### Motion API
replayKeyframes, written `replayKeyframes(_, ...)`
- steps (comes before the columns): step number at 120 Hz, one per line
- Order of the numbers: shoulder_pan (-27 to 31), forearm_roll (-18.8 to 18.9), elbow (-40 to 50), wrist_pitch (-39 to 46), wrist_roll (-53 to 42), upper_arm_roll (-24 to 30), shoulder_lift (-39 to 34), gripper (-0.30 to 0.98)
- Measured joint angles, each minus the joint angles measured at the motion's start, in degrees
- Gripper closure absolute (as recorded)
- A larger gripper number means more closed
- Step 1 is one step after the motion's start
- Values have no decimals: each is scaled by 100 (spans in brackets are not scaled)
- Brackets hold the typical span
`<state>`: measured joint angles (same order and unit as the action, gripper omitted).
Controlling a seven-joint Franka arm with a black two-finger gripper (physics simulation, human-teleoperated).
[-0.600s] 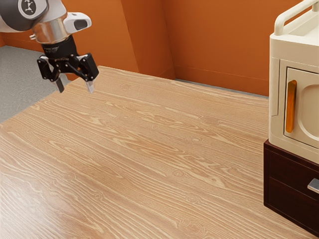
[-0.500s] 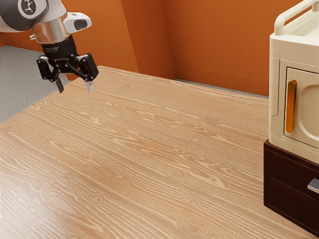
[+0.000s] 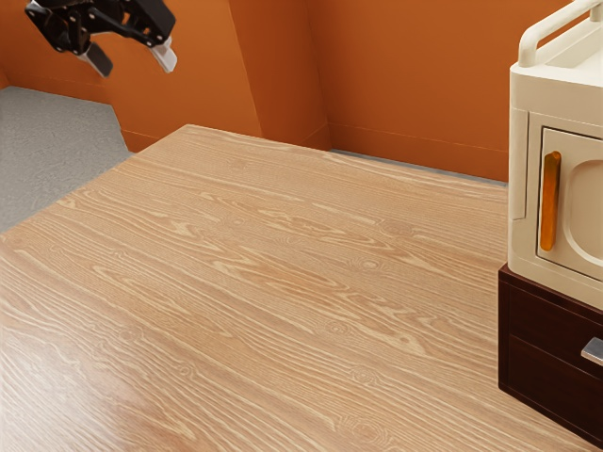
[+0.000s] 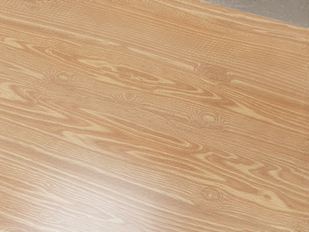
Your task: Pull the drawer handle with one arm to open the drawer
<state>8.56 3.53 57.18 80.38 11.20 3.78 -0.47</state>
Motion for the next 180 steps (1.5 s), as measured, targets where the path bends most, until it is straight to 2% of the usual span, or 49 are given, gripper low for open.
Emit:
replayKeyframes(18, -317, -48, 7, 100, 36, 30, 43, 0)
replayKeyframes(41, -564, -504, 468, 65, 133, 49, 37, 0)
replayKeyframes(48, -364, -554, 1272, 78, 180, 162, -508, 0)
replayKeyframes(54, 300, -591, 2135, 122, 216, 300, -1105, 0)
replayKeyframes(59, 594, -624, 2846, 181, 244, 404, -1556, 0)
replayKeyframes(72, 659, -822, 4604, 635, 309, 679, -2530, 0)
replayKeyframes(80, 244, -960, 5481, 894, 343, 733, -2989, 0)
replayKeyframes(89, -440, -1040, 6079, 924, 401, 793, -3186, 0)
replayKeyframes(98, -1314, -926, 6492, 1018, 471, 793, -3228, 0)
replayKeyframes(104, -2107, -685, 6547, 1123, 447, 696, -3149, 0)
replayKeyframes(115, -3739, -58, 6357, 1383, 208, 196, -2916, 0)
replayKeyframes(123, -4390, 410, 6325, 1580, -74, 20, -2878, 0)
replayKeyframes(136, -4985, 991, 6414, 1994, -576, -113, -2855, 0)
replayKeyframes(150, -5401, 1267, 6455, 2523, -1072, -124, -2594, 0)
replayKeyframes(170, -5579, 993, 5701, 2808, -1737, -88, -1967, 0)
replayKeyframes(180, -5675, 1009, 5494, 2860, -2032, -80, -1699, 0)
